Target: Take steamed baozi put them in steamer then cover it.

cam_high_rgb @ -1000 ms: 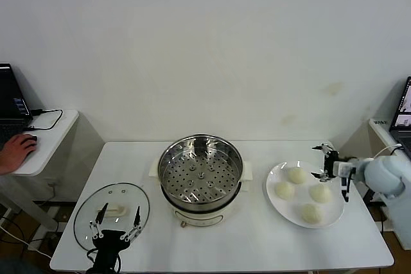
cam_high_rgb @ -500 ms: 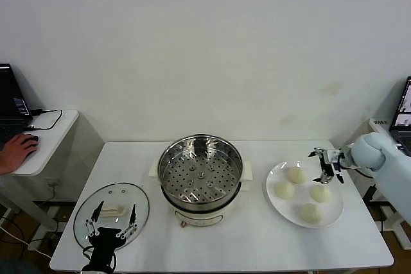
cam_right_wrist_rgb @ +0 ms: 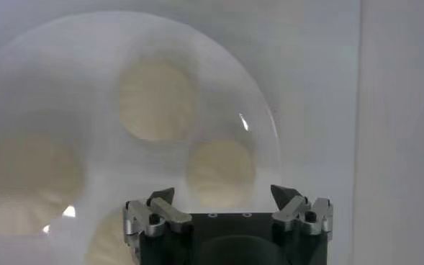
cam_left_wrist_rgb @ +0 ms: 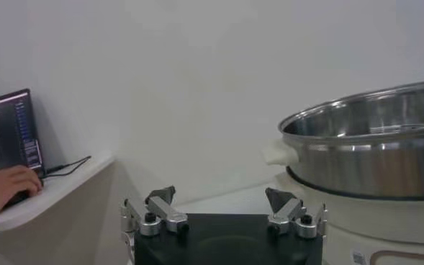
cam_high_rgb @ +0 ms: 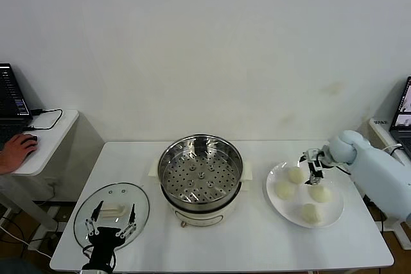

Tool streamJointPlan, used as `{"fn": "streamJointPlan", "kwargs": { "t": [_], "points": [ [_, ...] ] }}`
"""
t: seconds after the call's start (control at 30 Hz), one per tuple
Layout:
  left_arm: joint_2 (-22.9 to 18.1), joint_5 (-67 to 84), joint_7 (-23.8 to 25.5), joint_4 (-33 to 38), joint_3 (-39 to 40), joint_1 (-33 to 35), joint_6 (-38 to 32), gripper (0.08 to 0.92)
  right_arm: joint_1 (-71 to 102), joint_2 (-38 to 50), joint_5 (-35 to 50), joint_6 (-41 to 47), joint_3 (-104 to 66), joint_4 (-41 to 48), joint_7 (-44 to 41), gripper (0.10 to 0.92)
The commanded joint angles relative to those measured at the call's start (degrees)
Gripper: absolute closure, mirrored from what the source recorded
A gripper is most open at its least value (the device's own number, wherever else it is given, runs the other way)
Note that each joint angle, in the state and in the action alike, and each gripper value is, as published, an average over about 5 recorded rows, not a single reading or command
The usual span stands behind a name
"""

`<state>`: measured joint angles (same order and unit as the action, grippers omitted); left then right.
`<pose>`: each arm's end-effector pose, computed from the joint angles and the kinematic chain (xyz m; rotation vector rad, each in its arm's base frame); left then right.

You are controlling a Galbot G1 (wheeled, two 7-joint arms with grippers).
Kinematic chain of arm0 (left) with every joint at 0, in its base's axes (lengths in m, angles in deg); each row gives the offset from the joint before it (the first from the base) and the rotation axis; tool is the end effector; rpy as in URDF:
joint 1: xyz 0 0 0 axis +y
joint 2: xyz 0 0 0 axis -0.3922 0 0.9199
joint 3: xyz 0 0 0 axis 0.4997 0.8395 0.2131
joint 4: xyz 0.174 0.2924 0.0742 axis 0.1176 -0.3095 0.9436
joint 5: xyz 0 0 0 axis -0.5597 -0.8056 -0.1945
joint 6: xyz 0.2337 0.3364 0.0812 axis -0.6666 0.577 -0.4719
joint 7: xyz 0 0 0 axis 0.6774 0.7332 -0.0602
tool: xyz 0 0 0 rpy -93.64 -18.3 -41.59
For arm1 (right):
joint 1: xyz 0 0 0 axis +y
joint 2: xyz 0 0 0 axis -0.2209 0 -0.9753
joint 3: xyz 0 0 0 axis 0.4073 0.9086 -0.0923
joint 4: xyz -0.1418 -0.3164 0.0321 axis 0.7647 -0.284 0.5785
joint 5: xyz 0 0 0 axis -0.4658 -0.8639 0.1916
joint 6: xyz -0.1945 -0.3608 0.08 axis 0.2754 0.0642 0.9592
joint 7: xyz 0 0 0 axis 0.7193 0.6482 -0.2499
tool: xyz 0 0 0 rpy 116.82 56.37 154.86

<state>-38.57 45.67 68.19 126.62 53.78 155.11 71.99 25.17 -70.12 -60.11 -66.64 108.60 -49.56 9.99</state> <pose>0.1850 0.0480 -0.3206 0.0433 -3.0038 -0.4216 0.5968 -0.1872 -0.2537 1.1184 -1.4610 1.4588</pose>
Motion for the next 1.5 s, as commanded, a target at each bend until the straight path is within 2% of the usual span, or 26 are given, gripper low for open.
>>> {"fn": "streamJointPlan", "kwargs": {
  "t": [0.03,0.17,0.57,0.73,0.87,1.07,1.3,1.5],
  "points": [
    [0.0,-0.1,0.0,-0.1,0.0,-0.1,0.0,0.177,-1.7,-3.5,-0.7,0.3,2.3,4.6,-0.1,0.203],
    [0.1,-0.1,0.1,0.0,0.1,-0.2,0.1,0.177,-1.6,-4.0,-0.9,0.6,2.1,5.5,0.2,0.218],
    [0.1,-0.1,0.0,-0.3,0.0,-0.5,0.0,0.177,-1.4,-5.1,-1.8,0.9,1.4,6.4,0.8,0.349],
    [0.0,-0.1,0.0,-0.2,0.0,-0.4,-0.1,0.177,-1.5,-4.5,-1.8,0.8,1.5,5.5,0.8,0.412],
    [-0.1,-0.1,0.0,0.0,0.1,-0.3,-0.1,0.177,-1.8,-3.0,-0.7,0.9,2.0,2.8,0.7,0.433],
    [0.0,0.0,0.0,0.3,0.0,-0.1,-0.1,0.177,-6.7,3.8,4.7,2.2,5.9,-6.7,-0.2,0.440],
    [0.0,3.6,0.1,0.7,0.7,-0.1,0.2,0.177,-18.8,12.5,17.0,4.3,12.3,-17.8,-0.4,0.435],
    [0.2,7.1,0.3,0.8,1.0,-0.1,0.2,0.177,-30.6,11.6,26.3,3.9,21.0,-22.8,0.9,0.431]
  ]
}}
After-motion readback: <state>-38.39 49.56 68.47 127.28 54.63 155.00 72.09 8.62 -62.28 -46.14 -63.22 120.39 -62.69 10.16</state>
